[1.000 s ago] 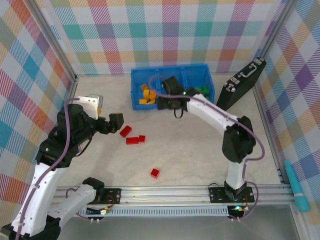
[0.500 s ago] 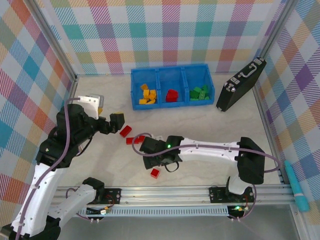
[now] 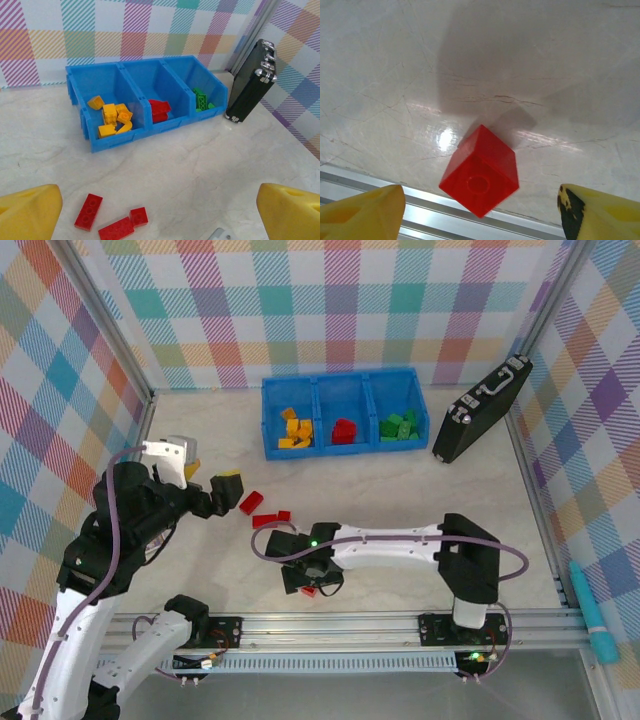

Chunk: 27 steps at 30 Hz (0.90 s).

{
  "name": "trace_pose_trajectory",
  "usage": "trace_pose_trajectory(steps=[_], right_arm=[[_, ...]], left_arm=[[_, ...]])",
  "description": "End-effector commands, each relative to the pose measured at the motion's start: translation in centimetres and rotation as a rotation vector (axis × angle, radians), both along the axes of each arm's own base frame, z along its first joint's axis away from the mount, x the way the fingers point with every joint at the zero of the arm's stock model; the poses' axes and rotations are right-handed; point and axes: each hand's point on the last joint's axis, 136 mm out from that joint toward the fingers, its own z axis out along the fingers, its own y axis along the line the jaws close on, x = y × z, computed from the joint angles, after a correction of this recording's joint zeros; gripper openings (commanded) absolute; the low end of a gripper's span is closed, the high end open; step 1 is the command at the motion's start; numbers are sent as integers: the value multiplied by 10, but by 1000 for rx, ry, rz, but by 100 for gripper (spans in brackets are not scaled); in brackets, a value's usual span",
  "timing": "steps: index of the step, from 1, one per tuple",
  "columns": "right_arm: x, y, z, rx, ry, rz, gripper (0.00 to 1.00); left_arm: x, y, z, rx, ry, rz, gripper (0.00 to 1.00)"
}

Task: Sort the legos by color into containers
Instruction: Pick up the lego from the bottom-center of the table.

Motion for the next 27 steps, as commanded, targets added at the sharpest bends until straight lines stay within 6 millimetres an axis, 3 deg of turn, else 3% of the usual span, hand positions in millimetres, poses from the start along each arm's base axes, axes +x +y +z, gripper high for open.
trace_pose_trajectory(steps=[1,14,27], right_arm=[[-6,-3,-2,-43,41,0,76],[-7,-4,-22,-102,115,6,65],[-1,-10,-29,-133,118,22,54]], left_arm=[[-1,-1,3,-27,-15,-3,99],[-4,2,-4,-18,-17,4,100],[-1,3,-7,-9,-13,11,100]])
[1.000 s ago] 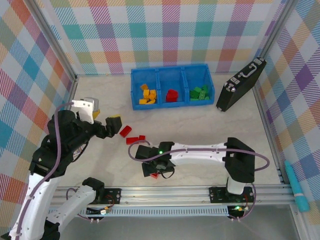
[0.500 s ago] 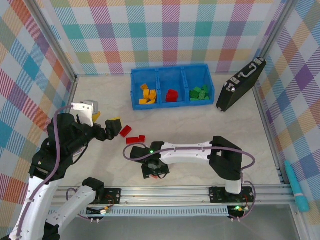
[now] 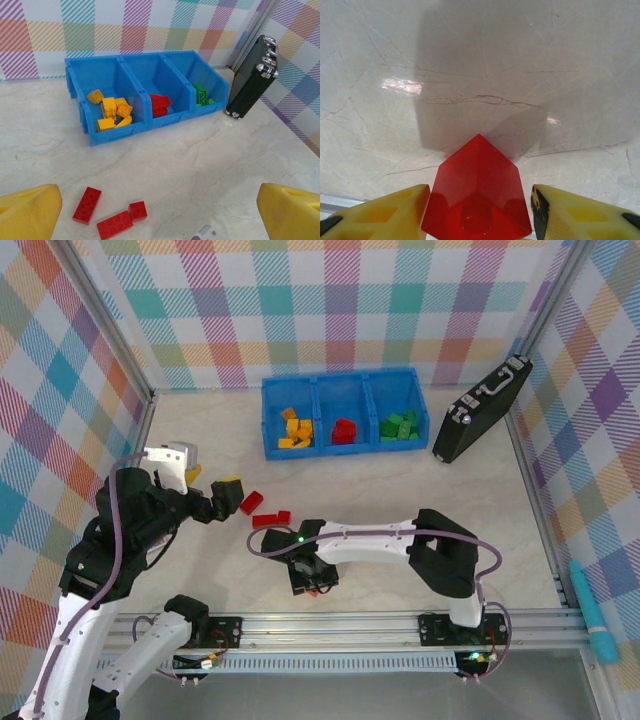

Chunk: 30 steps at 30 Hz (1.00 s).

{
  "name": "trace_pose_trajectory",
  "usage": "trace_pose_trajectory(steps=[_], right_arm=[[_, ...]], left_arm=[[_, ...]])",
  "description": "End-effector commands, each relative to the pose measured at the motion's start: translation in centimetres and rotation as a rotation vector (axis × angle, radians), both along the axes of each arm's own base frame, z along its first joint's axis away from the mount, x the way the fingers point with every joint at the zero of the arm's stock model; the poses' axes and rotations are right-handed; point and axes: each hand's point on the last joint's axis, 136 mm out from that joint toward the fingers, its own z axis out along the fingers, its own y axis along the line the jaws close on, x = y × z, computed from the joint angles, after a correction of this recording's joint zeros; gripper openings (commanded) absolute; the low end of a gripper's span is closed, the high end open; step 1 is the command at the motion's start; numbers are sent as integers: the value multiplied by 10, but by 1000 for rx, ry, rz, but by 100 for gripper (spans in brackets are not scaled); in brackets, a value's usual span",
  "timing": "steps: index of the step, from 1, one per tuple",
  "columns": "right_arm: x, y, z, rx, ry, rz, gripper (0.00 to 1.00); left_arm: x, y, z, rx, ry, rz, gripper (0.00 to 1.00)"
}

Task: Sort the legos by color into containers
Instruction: Pick up the lego from the bottom-center of the table, then place the lego in the container.

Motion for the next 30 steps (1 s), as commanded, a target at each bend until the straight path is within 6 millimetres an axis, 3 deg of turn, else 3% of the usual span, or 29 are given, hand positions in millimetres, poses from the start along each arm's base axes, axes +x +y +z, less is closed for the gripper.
trace_pose_trajectory(steps=[1,11,17,23,25,30], right_arm=[[-1,-2,-2,-24,21,20,53],[-1,-8,-3,-31,22,34,40],[20,-15,24,-5,-34,38,38],[81,-33,82,22,-185,57,39],[111,-42,102,31,-252,61,39],[209,-66,152,30,-473,49,40]], left_arm=[[3,1,4,-5,-24,8,100],[6,0,5,2,-20,9,100],[10,1,5,17,-17,14,100],[11,5,3,50,-18,28,100],[11,6,3,59,-21,30,100],[12,8,2,79,-25,37,100]])
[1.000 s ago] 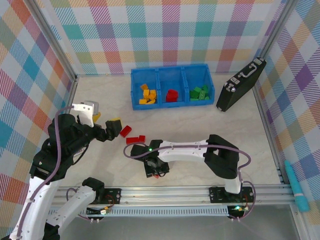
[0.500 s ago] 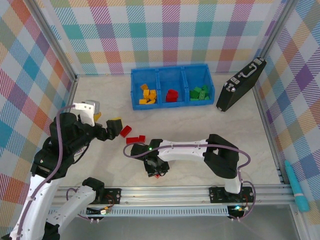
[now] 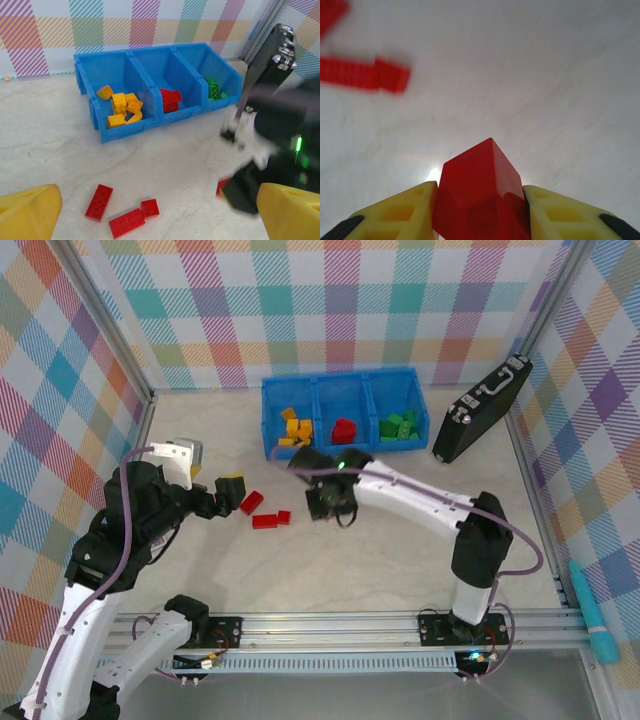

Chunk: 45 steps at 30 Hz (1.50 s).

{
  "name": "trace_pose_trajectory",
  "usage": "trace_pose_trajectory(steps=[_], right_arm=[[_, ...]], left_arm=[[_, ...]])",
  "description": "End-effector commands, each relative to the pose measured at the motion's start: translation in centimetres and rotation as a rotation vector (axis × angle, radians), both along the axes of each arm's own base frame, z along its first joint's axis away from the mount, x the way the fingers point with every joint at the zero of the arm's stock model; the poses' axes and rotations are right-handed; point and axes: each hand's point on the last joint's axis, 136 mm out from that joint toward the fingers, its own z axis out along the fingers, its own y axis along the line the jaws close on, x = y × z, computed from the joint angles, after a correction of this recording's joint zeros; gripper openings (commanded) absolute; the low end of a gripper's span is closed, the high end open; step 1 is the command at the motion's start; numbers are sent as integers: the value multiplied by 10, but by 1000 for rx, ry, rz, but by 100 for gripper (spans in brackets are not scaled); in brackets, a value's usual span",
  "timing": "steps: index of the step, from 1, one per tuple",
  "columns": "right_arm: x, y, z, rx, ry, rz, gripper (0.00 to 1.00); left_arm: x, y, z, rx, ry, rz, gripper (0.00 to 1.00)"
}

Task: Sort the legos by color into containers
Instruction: Place the lego in the container, then pick up the lego from the center of the table.

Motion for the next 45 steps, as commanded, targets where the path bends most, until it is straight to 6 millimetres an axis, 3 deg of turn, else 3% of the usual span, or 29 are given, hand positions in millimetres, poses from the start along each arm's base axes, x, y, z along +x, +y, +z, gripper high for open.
trace_pose_trajectory(steps=[1,5,10,15,18,21,27,33,40,45], right_arm=[[64,-29,36,-90,-198,43,41],[135,-33,52,-96,-331,22,41],[204,-27,37,-62,-387,-1,41],[257,-36,9,-54,-369,-50,42],[272,-39,-3,-30,-345,-63,46],[277,-38,-10,-9,-333,-65,50],[280,-37,-12,-9,-340,-57,60],[280,-31,-2,43,-350,-39,63],[265,-27,48,136,-412,-11,68],[239,-40,87,157,-477,26,77]], left_arm=[[1,5,10,22,-38,18,100],[5,7,10,40,-30,27,100],[10,6,8,64,-11,28,100],[12,7,-1,92,23,27,100],[12,7,-10,107,63,28,100],[15,4,-30,105,121,29,100],[33,-6,-94,61,265,50,93],[42,-15,-127,-20,381,91,91],[50,-28,-180,-68,526,191,87],[56,-56,-209,13,555,157,87]])
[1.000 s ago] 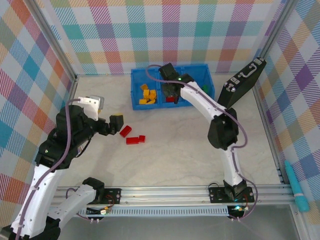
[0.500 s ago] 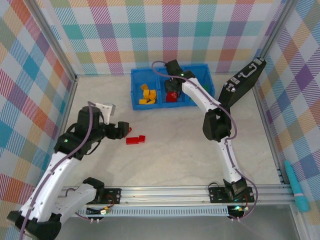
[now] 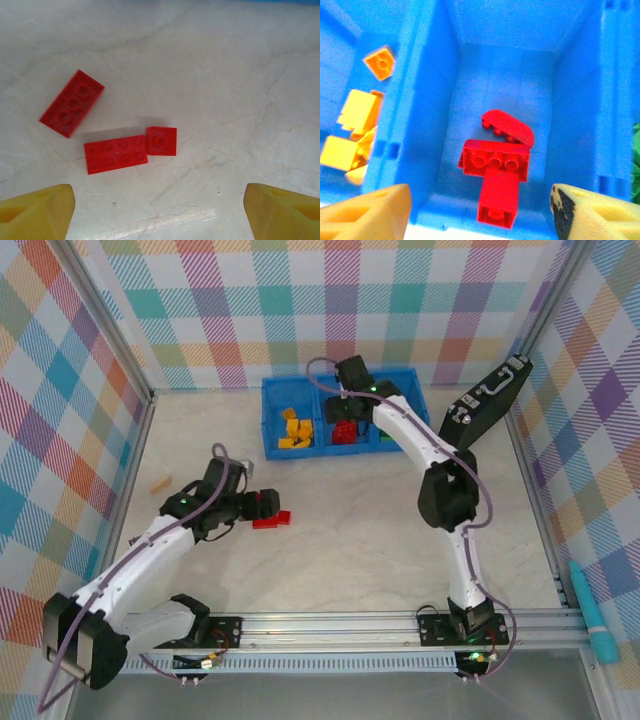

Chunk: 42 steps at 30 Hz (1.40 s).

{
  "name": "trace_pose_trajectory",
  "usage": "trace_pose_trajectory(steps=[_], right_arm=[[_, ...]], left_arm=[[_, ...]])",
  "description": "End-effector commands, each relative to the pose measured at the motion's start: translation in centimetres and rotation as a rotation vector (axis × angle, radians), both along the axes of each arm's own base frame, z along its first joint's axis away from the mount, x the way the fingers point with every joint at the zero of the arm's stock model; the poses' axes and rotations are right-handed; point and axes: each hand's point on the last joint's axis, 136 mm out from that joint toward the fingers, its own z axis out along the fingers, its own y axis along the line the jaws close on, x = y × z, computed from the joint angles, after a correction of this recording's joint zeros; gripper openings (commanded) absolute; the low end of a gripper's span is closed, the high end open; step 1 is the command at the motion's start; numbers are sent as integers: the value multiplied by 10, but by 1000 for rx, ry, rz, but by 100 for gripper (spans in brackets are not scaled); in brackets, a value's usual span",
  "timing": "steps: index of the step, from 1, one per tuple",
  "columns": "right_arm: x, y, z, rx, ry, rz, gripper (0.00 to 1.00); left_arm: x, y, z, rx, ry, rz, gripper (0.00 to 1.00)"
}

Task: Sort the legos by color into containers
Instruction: Pick up the lego from the center of the table.

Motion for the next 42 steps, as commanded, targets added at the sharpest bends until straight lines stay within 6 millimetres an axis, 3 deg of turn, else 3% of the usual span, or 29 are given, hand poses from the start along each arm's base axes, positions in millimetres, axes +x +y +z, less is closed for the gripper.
trace_pose_trajectory(steps=[1,7,15,22,29,42], right_arm=[[-18,-3,70,63,-139,45,77],[-73,-42,96,49,-155,6,78],[-170,-88,95,83,-99,13,79],[-225,-116,94,26,-64,74,80],[-244,-131,92,-5,-69,77,80],[-235,-133,95,-43,-108,80,82]], left_arm=[[13,-15,-12,45,-21,12,87],[32,-29,-34,191,-4,-43,85],[40,-49,-65,224,64,-117,85],[44,-55,-91,239,119,-116,78],[46,-65,-116,267,175,-129,68],[44,-65,-134,313,263,-116,35]])
